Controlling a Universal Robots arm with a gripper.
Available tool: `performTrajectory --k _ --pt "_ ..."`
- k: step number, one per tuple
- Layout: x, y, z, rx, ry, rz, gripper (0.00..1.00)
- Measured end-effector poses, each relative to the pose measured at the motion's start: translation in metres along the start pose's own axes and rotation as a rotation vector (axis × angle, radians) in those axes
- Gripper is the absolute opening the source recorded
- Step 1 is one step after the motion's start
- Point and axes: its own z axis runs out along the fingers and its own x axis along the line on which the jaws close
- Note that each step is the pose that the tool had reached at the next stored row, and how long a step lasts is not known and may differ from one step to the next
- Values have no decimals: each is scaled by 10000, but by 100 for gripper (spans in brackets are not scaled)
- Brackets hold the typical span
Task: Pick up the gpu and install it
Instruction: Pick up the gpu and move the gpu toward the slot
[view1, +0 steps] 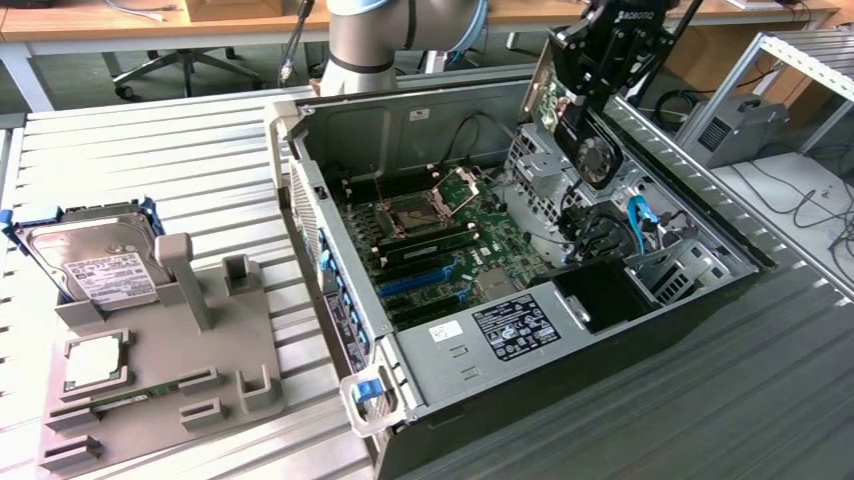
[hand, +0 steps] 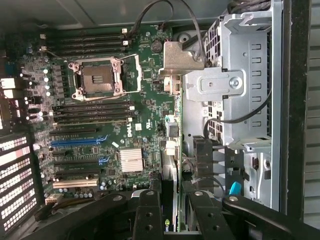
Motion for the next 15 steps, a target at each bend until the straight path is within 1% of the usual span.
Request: performTrajectory --k 15 --pt "62 -1 65 0 0 0 26"
